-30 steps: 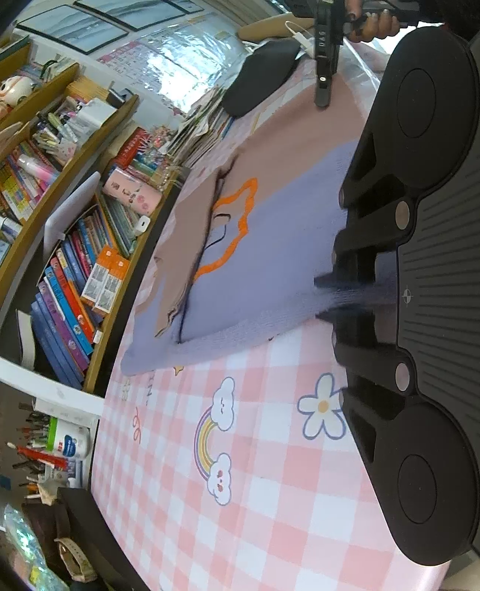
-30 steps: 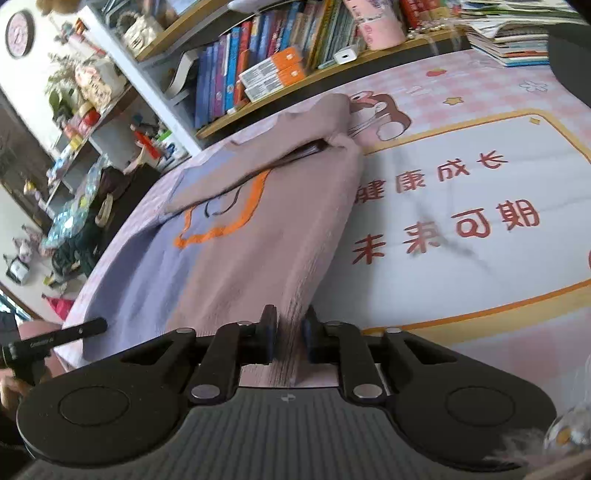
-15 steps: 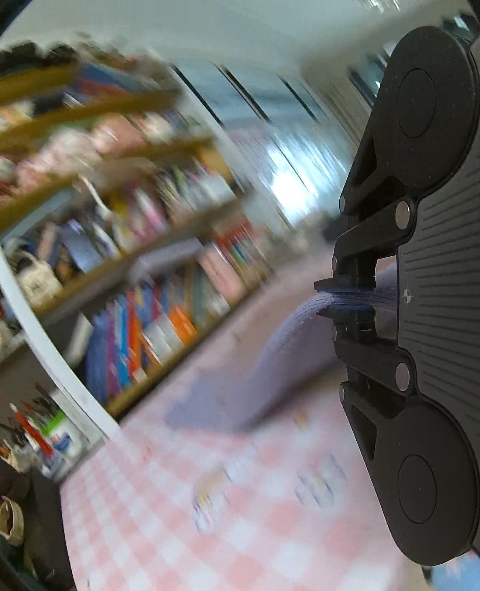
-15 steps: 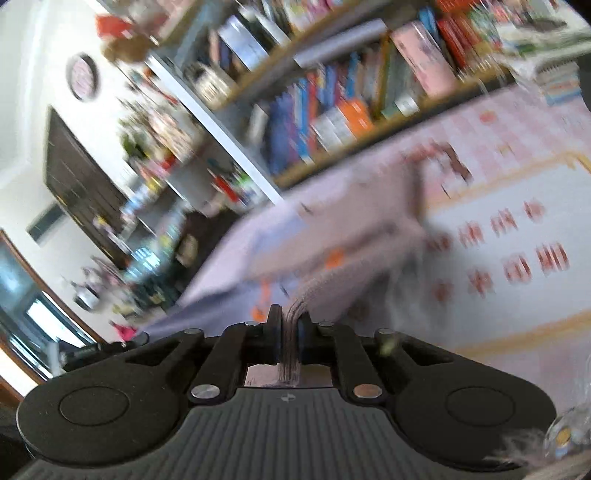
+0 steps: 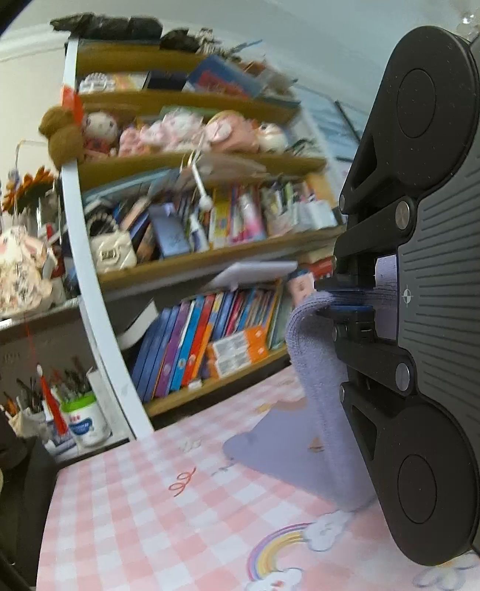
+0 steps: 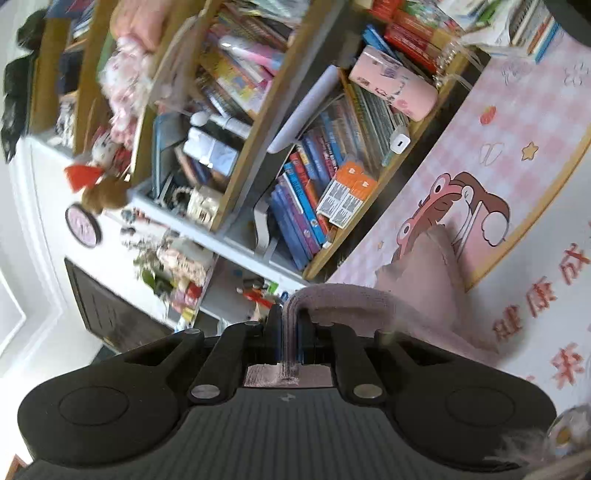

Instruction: Fold clothes

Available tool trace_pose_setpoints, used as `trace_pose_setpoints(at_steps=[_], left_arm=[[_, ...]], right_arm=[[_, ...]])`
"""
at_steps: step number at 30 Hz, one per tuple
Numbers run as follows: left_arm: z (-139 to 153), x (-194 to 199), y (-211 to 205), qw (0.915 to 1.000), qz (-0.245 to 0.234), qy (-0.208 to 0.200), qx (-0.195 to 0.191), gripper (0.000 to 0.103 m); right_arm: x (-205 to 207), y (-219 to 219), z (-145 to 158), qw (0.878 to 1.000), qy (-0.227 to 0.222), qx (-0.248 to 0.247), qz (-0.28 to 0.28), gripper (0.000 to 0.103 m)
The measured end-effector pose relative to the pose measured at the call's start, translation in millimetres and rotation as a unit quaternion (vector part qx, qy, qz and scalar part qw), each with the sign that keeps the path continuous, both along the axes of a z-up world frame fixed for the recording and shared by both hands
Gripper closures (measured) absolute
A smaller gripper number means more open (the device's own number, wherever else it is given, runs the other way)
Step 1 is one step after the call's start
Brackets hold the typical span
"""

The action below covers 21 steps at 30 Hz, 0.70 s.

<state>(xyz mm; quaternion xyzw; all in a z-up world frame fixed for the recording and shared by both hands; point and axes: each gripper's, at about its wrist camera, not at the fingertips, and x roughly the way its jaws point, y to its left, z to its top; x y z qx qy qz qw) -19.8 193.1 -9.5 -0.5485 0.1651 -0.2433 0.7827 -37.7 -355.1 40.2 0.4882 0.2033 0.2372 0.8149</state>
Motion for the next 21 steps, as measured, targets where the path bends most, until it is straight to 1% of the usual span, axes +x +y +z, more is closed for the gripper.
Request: trace_pose_setpoints(at_steps=[3,6,9,11,12,13,15,16,17,18,19,21], left_arm=[[-0.2,22.9,-1.3,0.9996,0.008,0.015,0.023,0.098],[-0.8,46.6,-3.0,0.9986,0.009,0.024,0.047,0.097],[-8.5,65.2,-4.6,0.9961,0.019,0.045,0.073,0.096],[-19.8,72.8,-5.2,0.9942,0.028,0.067,0.079,0.092],[-25.1,74.8,-5.1,0.9928,0.031,0.081,0.083,0.091],[-30.4,76.8,-5.0,0.9911,0.034,0.094,0.088,0.088],[-33.4,76.4,-3.0,0.9878,0.022,0.109,0.109,0.072],[-34.8,76.1,-2.1,0.9859,0.016,0.117,0.119,0.057],[-33.1,73.2,-1.5,0.986,0.007,0.105,0.129,0.047],[-29.9,67.1,-0.7,0.9858,0.005,0.087,0.144,0.045],[-25.6,61.2,-0.8,0.9838,0.006,0.072,0.164,0.044],[-13.7,51.4,-4.0,0.9734,0.011,0.05,0.223,0.044]], right_arm=[[23.7,2.8,-1.0,1.0,0.008,0.0,-0.006,0.096],[45.0,5.8,-2.8,1.0,0.018,-0.017,-0.014,0.096],[63.9,8.6,-15.8,0.998,0.045,-0.028,-0.027,0.096],[74.5,9.6,-27.4,0.997,0.066,-0.028,-0.032,0.095],[79.7,10.1,-33.2,0.996,0.077,-0.028,-0.035,0.094],[85.0,10.6,-39.0,0.995,0.087,-0.028,-0.038,0.091],[84.3,9.5,-44.5,0.993,0.097,-0.042,-0.048,0.083],[82.2,8.6,-46.3,0.992,0.1,-0.052,-0.054,0.079],[80.0,7.7,-48.2,0.991,0.103,-0.062,-0.059,0.07],[77.9,6.8,-50.0,0.99,0.106,-0.071,-0.065,0.066],[74.5,5.6,-50.7,0.989,0.106,-0.081,-0.068,0.066],[65.6,3.4,-49.3,0.987,0.1,-0.109,-0.067,0.066]])
